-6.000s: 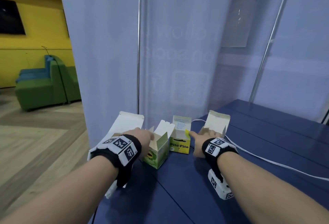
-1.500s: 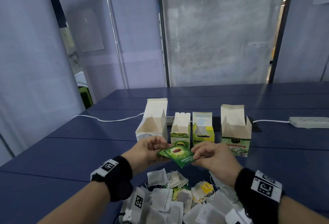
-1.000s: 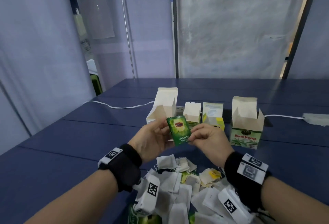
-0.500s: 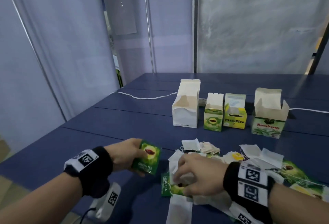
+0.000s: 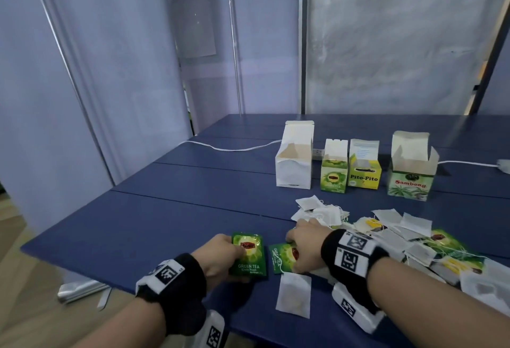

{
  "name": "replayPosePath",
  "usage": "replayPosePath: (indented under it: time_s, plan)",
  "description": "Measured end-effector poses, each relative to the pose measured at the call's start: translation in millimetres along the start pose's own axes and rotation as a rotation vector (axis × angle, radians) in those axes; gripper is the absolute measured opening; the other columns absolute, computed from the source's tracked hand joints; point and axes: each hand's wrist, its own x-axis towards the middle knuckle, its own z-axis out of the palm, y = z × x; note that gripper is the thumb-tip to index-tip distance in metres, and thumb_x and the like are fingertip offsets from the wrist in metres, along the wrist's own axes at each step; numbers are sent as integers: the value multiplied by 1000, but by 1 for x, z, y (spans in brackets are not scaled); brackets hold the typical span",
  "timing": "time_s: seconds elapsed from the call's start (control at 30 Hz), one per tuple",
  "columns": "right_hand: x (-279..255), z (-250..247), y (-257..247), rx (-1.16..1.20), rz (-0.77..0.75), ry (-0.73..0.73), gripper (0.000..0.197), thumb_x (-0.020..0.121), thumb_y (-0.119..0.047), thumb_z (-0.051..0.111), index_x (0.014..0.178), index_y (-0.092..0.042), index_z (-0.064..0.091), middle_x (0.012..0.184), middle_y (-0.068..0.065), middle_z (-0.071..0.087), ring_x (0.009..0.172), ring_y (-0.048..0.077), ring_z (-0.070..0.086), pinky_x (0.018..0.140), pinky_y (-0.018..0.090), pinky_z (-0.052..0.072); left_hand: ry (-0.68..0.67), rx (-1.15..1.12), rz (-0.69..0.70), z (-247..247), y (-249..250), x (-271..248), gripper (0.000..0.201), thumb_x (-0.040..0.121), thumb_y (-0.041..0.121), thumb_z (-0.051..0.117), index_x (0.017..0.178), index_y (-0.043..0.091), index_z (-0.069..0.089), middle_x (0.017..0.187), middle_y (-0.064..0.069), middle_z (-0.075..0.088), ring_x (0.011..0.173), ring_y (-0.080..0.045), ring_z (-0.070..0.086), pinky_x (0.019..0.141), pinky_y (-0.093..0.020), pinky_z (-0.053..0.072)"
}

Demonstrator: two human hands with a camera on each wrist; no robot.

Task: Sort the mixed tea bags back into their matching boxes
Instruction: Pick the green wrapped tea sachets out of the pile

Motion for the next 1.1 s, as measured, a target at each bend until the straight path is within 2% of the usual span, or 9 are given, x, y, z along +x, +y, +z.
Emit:
replayPosePath:
  time_s: [0.13,0.3,0.43,0.53,0.63,0.73,0.9,1.0,1.1]
  plan:
    - [0,2,4,65,-6,52,62,66,-44,73,120,-24,48,120,2,44,113,23,39,94,39,44,16,-25,93,11,-2,-1,21,96,-2,43,112,-6,56,113,-28,64,91,-34,64,69,-39,54]
    - [-9,12,3,155,-60,232,60,62,-44,75,111,-32,42,105,-8,47,97,16,39,84,34,39,-77,20,189,16,-3,-3,22,96,2,44,109,4,61,102,-17,69,89,-26,64,69,-34,50]
    - [-17,15,1,405,-98,239,74,66,-32,81,124,-27,36,110,-8,55,94,11,54,80,22,47,-143,105,234,21,-1,-2,21,96,4,46,110,8,62,104,-15,70,90,-26,66,68,-35,54]
    - [-24,13,10,624,-72,212,82,72,-20,78,137,-30,29,115,-9,48,103,12,55,86,21,48,-105,120,265,22,1,2,21,98,5,46,112,8,60,108,-17,69,94,-28,68,74,-41,58]
    - [-29,8,19,991,-24,184,59,86,4,58,134,-22,37,114,3,49,89,19,63,74,27,53,-85,4,256,22,4,6,22,99,4,43,115,8,58,111,-19,67,97,-30,66,74,-43,58]
    - [-28,2,25,1277,38,281,35,87,16,46,112,-8,53,91,10,53,65,21,65,57,27,53,-84,13,269,25,8,11,23,99,6,43,117,10,57,112,-19,67,91,-27,66,67,-38,56]
    - [-21,-6,29,1385,69,325,20,86,17,53,101,6,59,78,15,59,57,19,65,50,23,54,-151,51,269,39,16,18,22,100,12,44,115,17,59,96,-11,70,71,-17,66,56,-33,54]
    - [-25,-12,30,1450,83,350,15,88,14,53,93,1,60,74,17,61,51,14,65,47,21,54,-160,44,261,48,17,22,22,100,13,44,115,17,59,95,-9,70,75,-19,66,53,-30,52]
    - [-37,-19,46,1328,112,397,14,92,5,53,93,-5,62,86,10,64,57,14,63,50,22,51,-173,-87,216,52,22,26,24,100,12,42,118,9,57,95,-14,68,75,-24,65,54,-33,53]
